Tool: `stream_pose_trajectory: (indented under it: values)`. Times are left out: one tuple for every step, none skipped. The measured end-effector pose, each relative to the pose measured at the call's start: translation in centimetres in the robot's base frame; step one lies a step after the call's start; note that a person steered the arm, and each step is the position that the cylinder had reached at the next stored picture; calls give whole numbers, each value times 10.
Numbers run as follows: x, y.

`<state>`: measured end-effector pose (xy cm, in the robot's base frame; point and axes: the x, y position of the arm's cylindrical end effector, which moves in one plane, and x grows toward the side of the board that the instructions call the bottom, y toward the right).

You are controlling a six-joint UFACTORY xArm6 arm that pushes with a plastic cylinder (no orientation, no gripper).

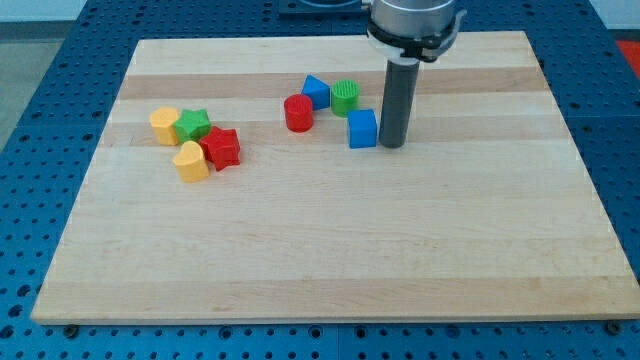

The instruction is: Move the blue cube diagonal to the bottom right of the red circle

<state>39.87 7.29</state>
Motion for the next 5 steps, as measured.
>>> stream_pose_trajectory:
  values:
    - [-18,0]
    - [-23,0]
    - [-22,-6]
    - [-23,-19]
    - [-23,-31]
